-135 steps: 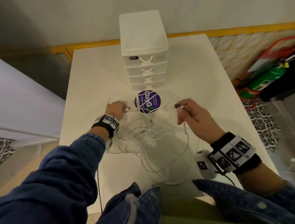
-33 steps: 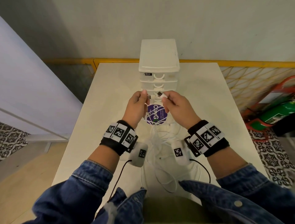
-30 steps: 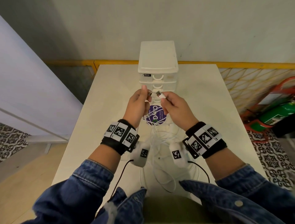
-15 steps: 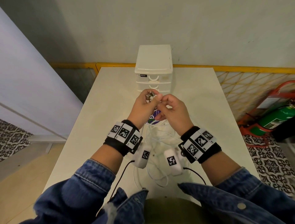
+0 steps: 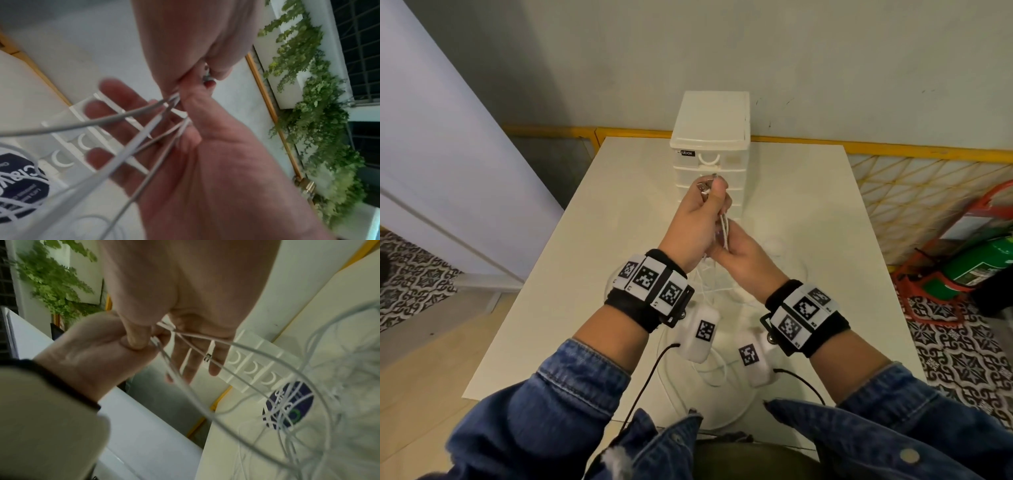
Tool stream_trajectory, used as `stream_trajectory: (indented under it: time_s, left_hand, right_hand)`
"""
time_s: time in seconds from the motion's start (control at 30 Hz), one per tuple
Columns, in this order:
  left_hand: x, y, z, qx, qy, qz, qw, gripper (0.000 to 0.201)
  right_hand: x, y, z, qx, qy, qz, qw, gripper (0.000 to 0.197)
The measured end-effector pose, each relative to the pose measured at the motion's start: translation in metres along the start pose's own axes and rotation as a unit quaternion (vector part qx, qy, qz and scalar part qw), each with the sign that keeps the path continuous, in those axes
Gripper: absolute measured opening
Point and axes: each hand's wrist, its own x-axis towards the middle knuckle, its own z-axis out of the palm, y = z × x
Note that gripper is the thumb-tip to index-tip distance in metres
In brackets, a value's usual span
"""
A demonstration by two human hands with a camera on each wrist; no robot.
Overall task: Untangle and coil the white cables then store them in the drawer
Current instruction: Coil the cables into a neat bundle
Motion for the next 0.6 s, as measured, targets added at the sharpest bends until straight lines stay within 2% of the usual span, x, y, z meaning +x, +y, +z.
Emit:
stream_trajectory:
  time_s: [0.1,0.2,0.27,0.37,0.43,0.5,0.53,0.6]
  left_hand:
    - [-0.005,0.001,-0.001,-0.004,-0.036,0.003,0.999,0.020]
    - [-0.005,0.011,-0.010,0.002,-0.009,0.028,1.000,0.023]
    - [0.002,0.026,-0.024,-0.016,0.037,0.058,0.997,0.022]
    - [0.014,0.036,-0.053,-0.025,0.119,0.078,0.990,0.019]
    - [0.017,0.027,-0.068,0.004,0.150,0.043,0.988,0.019]
    - [0.016,0.010,-0.079,0.067,0.176,-0.027,0.982,0.019]
    - [0.017,0.000,-0.086,0.108,0.184,-0.068,0.975,0.022]
    - [0.016,-0.018,-0.100,0.218,0.195,-0.143,0.946,0.041]
  right_hand:
    - [-0.007,-0.001,0.000,0.054,-0.058,0.012,0.997,0.009]
    - [-0.009,0.006,-0.001,0.040,-0.087,0.036,0.995,0.016]
    - [-0.009,0.013,-0.002,0.007,-0.071,0.041,0.997,0.021]
    - [-0.004,0.011,-0.011,-0.011,0.001,0.043,0.999,0.018]
    - [0.002,0.002,-0.018,0.004,0.057,0.035,0.998,0.021]
    - [0.010,-0.007,-0.023,0.001,0.093,0.025,0.995,0.025]
    - [0.013,-0.011,-0.025,-0.013,0.098,0.020,0.995,0.026]
    - [0.020,-0.016,-0.027,-0.065,0.086,0.006,0.994,0.024]
